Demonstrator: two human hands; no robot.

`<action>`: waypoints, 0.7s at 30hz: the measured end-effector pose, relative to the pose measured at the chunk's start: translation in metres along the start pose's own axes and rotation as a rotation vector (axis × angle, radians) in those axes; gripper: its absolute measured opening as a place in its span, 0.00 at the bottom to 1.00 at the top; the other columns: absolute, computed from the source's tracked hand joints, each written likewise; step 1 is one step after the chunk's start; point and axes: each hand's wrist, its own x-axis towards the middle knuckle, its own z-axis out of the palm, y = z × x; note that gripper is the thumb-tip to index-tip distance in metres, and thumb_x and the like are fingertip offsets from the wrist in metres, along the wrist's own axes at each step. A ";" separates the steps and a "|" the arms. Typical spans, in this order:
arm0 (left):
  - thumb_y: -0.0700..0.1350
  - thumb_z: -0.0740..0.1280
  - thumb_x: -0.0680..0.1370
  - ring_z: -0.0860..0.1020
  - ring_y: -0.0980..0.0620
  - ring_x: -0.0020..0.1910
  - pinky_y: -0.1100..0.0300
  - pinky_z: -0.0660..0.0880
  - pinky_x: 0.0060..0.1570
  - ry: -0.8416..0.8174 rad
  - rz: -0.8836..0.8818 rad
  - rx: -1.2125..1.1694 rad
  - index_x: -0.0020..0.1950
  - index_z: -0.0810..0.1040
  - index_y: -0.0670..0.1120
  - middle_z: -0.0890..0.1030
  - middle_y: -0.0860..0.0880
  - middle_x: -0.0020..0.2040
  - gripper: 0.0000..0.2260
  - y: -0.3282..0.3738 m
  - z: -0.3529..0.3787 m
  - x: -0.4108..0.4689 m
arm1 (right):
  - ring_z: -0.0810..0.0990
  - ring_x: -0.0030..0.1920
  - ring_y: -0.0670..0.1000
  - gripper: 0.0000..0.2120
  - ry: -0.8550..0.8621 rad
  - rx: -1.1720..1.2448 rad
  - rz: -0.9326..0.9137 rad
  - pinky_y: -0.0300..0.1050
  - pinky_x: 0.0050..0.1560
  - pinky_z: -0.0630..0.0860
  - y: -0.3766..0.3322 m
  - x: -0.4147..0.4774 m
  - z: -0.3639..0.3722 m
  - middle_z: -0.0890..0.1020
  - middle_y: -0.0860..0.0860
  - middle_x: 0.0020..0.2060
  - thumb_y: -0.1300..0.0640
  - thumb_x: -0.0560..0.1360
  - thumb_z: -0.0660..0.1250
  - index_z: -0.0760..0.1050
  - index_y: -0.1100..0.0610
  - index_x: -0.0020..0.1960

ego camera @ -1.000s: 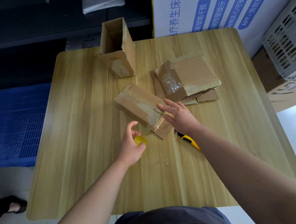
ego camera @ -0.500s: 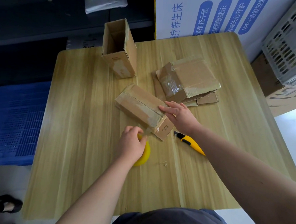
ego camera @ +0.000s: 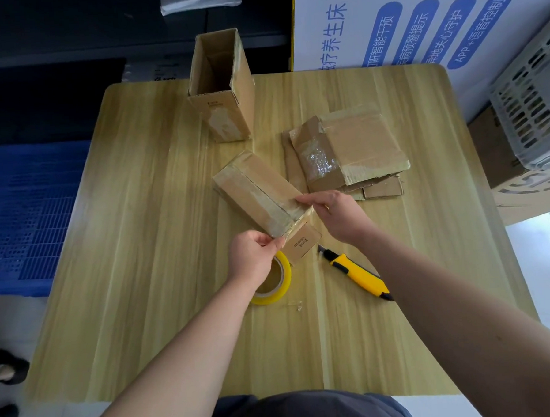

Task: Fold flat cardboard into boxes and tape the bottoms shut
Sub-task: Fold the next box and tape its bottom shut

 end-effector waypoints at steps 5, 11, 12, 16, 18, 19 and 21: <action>0.41 0.74 0.73 0.80 0.55 0.37 0.69 0.73 0.37 0.018 0.077 0.043 0.40 0.81 0.47 0.80 0.56 0.35 0.04 -0.010 0.001 0.000 | 0.77 0.52 0.41 0.20 -0.029 0.113 0.079 0.28 0.51 0.68 0.001 -0.001 -0.005 0.80 0.41 0.53 0.67 0.77 0.60 0.79 0.49 0.62; 0.40 0.74 0.73 0.81 0.54 0.37 0.66 0.76 0.38 0.047 0.085 0.021 0.40 0.79 0.47 0.81 0.53 0.36 0.05 -0.015 0.006 0.003 | 0.79 0.47 0.36 0.17 0.047 0.259 0.123 0.24 0.49 0.72 0.008 0.002 0.003 0.83 0.43 0.50 0.67 0.75 0.65 0.82 0.50 0.58; 0.40 0.74 0.72 0.81 0.52 0.37 0.62 0.78 0.38 0.052 0.078 0.023 0.39 0.78 0.48 0.81 0.52 0.36 0.06 -0.015 0.007 0.005 | 0.80 0.48 0.37 0.17 0.051 0.276 0.122 0.27 0.52 0.74 0.009 0.003 0.003 0.84 0.43 0.50 0.66 0.75 0.66 0.82 0.51 0.57; 0.42 0.79 0.67 0.83 0.50 0.33 0.50 0.81 0.38 0.076 0.006 -0.015 0.39 0.72 0.49 0.83 0.50 0.33 0.14 -0.015 0.007 0.010 | 0.82 0.48 0.40 0.15 0.058 0.343 0.134 0.32 0.53 0.76 0.014 0.005 0.001 0.85 0.45 0.48 0.66 0.73 0.70 0.83 0.52 0.55; 0.39 0.78 0.67 0.83 0.47 0.33 0.46 0.81 0.39 0.053 -0.047 -0.048 0.37 0.73 0.46 0.83 0.47 0.32 0.13 -0.012 0.008 0.012 | 0.82 0.47 0.40 0.14 0.057 0.375 0.148 0.28 0.50 0.76 0.016 0.006 0.000 0.85 0.45 0.46 0.66 0.73 0.71 0.83 0.52 0.54; 0.38 0.77 0.66 0.83 0.45 0.34 0.45 0.82 0.40 0.034 -0.078 -0.086 0.37 0.73 0.45 0.83 0.45 0.32 0.12 -0.011 0.008 0.013 | 0.82 0.46 0.40 0.14 0.056 0.386 0.156 0.27 0.49 0.75 0.016 0.007 -0.001 0.85 0.45 0.46 0.66 0.72 0.71 0.84 0.52 0.54; 0.39 0.75 0.63 0.84 0.43 0.38 0.45 0.82 0.43 -0.013 -0.140 -0.152 0.39 0.75 0.44 0.83 0.44 0.34 0.10 -0.008 0.006 0.016 | 0.83 0.45 0.39 0.14 0.051 0.397 0.160 0.27 0.48 0.75 0.018 0.008 -0.004 0.85 0.44 0.45 0.66 0.72 0.72 0.84 0.52 0.53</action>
